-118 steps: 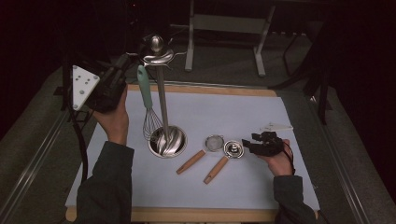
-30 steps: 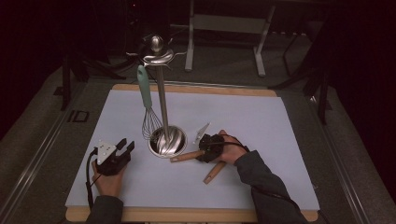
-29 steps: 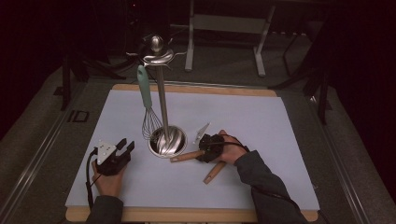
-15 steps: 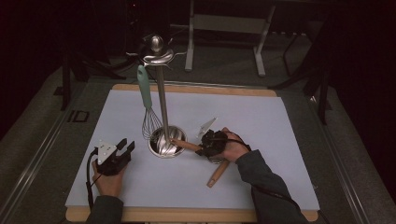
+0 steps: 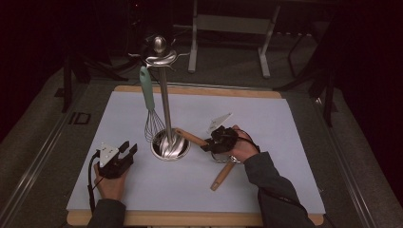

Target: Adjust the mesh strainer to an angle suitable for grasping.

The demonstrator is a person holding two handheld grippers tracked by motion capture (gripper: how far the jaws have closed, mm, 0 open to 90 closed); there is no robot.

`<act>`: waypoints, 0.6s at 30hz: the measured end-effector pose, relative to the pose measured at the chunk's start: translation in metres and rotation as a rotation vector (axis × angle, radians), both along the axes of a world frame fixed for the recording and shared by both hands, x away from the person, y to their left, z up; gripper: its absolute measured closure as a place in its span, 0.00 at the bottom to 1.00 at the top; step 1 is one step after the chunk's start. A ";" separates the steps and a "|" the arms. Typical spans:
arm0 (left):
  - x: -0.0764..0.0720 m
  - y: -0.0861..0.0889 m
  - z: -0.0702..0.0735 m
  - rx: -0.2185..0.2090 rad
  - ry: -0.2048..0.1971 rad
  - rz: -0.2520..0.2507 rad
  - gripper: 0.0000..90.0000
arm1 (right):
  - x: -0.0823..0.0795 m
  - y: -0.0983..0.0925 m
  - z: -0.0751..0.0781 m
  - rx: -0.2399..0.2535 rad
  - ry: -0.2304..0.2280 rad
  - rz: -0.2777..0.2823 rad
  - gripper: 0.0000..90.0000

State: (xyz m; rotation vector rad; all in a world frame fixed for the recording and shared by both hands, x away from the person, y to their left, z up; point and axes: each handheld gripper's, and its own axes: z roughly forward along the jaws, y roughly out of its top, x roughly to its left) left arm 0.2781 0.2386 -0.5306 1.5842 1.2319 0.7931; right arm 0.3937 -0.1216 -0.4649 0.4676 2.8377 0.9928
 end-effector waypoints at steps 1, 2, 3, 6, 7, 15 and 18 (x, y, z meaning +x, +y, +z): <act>0.000 0.000 0.000 0.000 0.000 0.000 0.70 | 0.000 0.000 0.000 0.000 0.000 0.000 0.79; 0.000 0.001 0.000 -0.003 0.001 0.001 0.70 | 0.000 -0.002 0.003 0.019 0.002 -0.012 0.79; 0.000 0.001 0.000 -0.003 0.001 0.001 0.70 | 0.000 -0.002 0.003 0.019 0.002 -0.012 0.79; 0.000 0.001 -0.001 -0.004 0.003 0.001 0.70 | 0.000 -0.005 0.007 0.045 0.001 -0.017 0.79; 0.001 0.001 -0.001 -0.004 0.003 0.001 0.70 | 0.000 -0.006 0.008 0.046 -0.003 -0.017 0.79; 0.002 0.001 -0.002 -0.003 0.009 0.000 0.70 | 0.001 -0.011 0.015 0.080 -0.014 -0.038 0.79; 0.002 0.001 -0.002 -0.004 0.010 0.000 0.70 | 0.001 -0.013 0.020 0.103 -0.019 -0.045 0.79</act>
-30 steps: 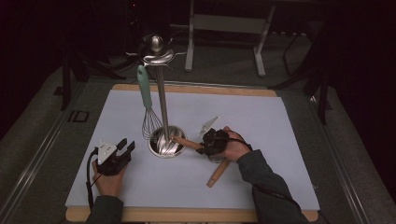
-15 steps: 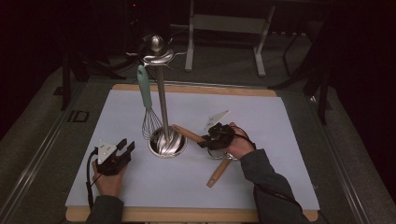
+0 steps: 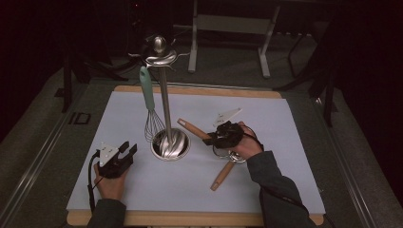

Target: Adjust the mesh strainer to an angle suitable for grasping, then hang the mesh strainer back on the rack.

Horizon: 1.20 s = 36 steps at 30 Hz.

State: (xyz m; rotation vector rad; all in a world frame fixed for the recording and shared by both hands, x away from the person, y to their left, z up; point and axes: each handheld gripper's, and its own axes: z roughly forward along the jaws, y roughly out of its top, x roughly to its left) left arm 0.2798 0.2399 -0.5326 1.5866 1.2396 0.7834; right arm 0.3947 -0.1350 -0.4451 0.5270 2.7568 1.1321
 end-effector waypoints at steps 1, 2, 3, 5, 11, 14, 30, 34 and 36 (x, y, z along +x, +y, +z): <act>0.000 0.000 0.000 0.000 0.000 0.000 0.70 | 0.000 -0.001 0.001 0.007 -0.003 -0.001 0.80; 0.000 0.000 0.000 0.001 0.000 0.000 0.70 | 0.000 -0.001 0.003 0.012 -0.006 -0.004 0.80; 0.000 0.000 0.000 0.001 0.000 0.000 0.70 | 0.000 -0.001 0.003 0.012 -0.006 -0.004 0.80; 0.000 0.000 0.000 -0.001 0.001 0.000 0.70 | -0.001 -0.003 0.006 0.028 -0.010 -0.006 0.79; 0.000 0.000 0.000 0.005 0.006 -0.001 0.70 | 0.000 -0.008 0.016 0.070 -0.017 -0.012 0.79; 0.001 0.000 -0.001 0.005 0.007 -0.003 0.70 | -0.001 -0.009 0.019 0.080 -0.022 -0.013 0.79; 0.001 -0.001 -0.001 0.010 0.009 -0.005 0.69 | -0.001 -0.019 0.041 0.225 -0.061 -0.040 0.79; 0.001 -0.001 -0.001 0.011 0.009 -0.004 0.69 | -0.002 -0.021 0.043 0.252 -0.068 -0.047 0.79; 0.001 -0.001 -0.002 0.011 0.010 -0.004 0.69 | -0.003 -0.022 0.043 0.259 -0.070 -0.049 0.79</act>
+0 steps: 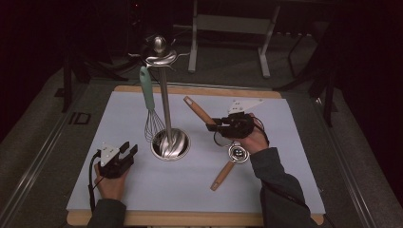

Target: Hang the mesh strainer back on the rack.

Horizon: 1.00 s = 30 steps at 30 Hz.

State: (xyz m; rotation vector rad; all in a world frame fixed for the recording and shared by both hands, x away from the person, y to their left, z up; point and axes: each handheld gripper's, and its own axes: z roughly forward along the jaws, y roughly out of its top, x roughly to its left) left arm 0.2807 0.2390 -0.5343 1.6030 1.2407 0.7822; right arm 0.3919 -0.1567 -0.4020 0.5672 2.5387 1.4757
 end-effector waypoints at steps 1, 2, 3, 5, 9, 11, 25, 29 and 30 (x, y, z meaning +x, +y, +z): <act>0.000 0.000 0.000 0.001 0.000 0.000 0.69 | -0.001 0.000 0.001 0.005 -0.002 -0.001 0.79; 0.000 0.000 0.000 0.001 0.000 0.000 0.69 | -0.001 0.000 0.001 0.005 -0.002 -0.001 0.79; 0.000 0.000 0.000 0.001 0.000 0.000 0.69 | -0.002 0.000 0.002 0.015 -0.005 0.002 0.79; 0.000 0.000 0.000 0.001 0.001 0.000 0.69 | -0.004 0.000 0.004 0.024 -0.011 0.004 0.79; 0.000 0.000 0.000 0.000 0.001 0.000 0.69 | -0.007 0.001 0.010 0.047 -0.026 0.012 0.79; 0.000 0.000 0.000 0.000 0.000 0.001 0.69 | -0.009 0.001 0.013 0.056 -0.029 0.015 0.79; 0.000 0.000 0.000 0.000 0.001 0.000 0.69 | -0.020 0.002 0.035 0.119 -0.078 0.038 0.79; 0.000 0.000 0.000 0.002 0.004 -0.001 0.69 | -0.021 0.001 0.039 0.136 -0.080 0.038 0.80; 0.000 0.000 0.000 0.002 0.004 -0.001 0.69 | -0.021 0.001 0.039 0.136 -0.080 0.038 0.80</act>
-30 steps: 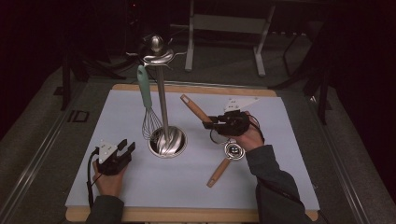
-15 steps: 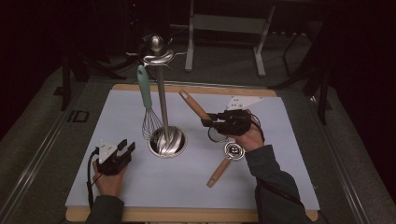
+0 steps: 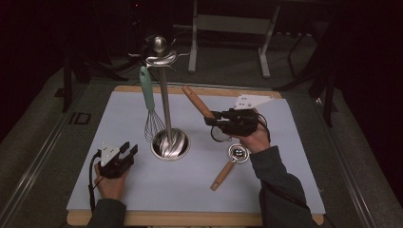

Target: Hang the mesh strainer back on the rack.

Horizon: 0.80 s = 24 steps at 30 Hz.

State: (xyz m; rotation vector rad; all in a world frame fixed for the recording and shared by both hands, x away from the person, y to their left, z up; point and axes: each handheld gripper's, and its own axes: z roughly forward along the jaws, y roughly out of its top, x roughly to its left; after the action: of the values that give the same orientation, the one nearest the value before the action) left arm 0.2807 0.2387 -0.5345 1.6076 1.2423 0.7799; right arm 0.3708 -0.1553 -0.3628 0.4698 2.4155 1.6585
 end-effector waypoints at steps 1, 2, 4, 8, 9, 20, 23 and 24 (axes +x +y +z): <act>0.000 0.000 0.000 0.001 0.000 0.000 0.69 | 0.000 0.000 0.001 0.005 0.000 0.002 0.79; 0.000 0.000 0.000 0.001 -0.001 0.000 0.69 | 0.000 0.000 0.002 0.006 0.002 0.006 0.79; 0.000 0.000 0.000 0.002 0.000 0.000 0.69 | 0.000 0.000 0.003 0.004 0.001 0.002 0.79; 0.000 0.000 0.000 0.003 0.000 0.000 0.69 | 0.000 0.000 0.006 0.016 -0.003 0.005 0.79; 0.000 0.000 0.000 0.003 0.000 0.000 0.69 | 0.000 0.000 0.008 0.021 -0.007 0.006 0.79; 0.000 0.000 0.000 0.003 0.003 -0.001 0.69 | -0.001 0.001 0.016 0.034 -0.015 0.018 0.79; 0.000 0.000 0.000 0.003 0.004 -0.001 0.69 | -0.002 0.000 0.019 0.039 -0.019 0.019 0.79; 0.000 0.000 0.000 0.003 0.004 -0.001 0.69 | -0.002 0.000 0.020 0.042 -0.021 0.020 0.79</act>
State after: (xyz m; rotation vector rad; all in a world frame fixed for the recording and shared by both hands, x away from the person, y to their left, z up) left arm 0.2809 0.2383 -0.5348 1.6131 1.2439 0.7785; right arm 0.3689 -0.1553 -0.3427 0.4338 2.3817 1.7165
